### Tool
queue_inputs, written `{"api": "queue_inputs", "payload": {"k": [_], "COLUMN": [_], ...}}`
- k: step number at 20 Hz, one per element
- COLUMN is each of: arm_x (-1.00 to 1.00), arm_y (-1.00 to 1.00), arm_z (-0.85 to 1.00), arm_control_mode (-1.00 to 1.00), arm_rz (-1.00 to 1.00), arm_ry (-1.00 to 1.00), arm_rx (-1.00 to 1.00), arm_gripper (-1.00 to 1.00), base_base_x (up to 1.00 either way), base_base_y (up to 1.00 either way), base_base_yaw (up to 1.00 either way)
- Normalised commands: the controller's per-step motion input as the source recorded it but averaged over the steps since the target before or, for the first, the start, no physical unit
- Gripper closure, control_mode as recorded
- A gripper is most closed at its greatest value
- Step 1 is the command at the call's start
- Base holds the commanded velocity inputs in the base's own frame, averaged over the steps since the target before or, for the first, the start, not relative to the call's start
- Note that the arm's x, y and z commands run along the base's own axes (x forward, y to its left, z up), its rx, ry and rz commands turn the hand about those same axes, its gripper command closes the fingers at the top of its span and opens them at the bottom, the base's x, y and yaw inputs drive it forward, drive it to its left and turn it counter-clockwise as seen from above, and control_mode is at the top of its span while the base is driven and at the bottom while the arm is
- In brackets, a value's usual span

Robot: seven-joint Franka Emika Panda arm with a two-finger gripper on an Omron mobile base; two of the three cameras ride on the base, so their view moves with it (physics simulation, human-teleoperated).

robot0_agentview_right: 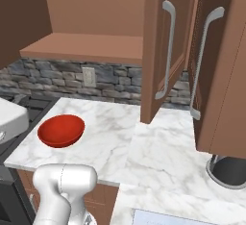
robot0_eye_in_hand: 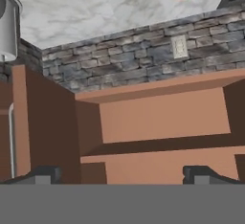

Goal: Open the cabinet and move the ladle to the pot. Then close the cabinet.

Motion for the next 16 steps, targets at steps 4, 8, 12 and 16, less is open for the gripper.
{"api": "queue_inputs", "payload": {"k": [4, 8, 12, 16], "arm_x": [0.0, 0.0, 0.0, 0.0], "arm_y": [-0.14, -0.01, -0.02, -0.22], "arm_z": [0.08, 0.0, 0.0, 0.0], "arm_control_mode": [-1.0, -1.0, -1.0, -1.0], "arm_rz": [0.0, 0.0, 0.0, 0.01], "arm_ry": [0.0, -0.04, -0.16, -0.22], "arm_rx": [0.04, 0.06, 0.06, 0.09], "arm_gripper": [-1.0, -1.0, -1.0, -1.0], "base_base_x": [0.0, 0.0, 0.0, 0.0], "base_base_y": [0.0, 0.0, 0.0, 0.0], "base_base_yaw": [0.0, 0.0, 0.0, 0.0]}}
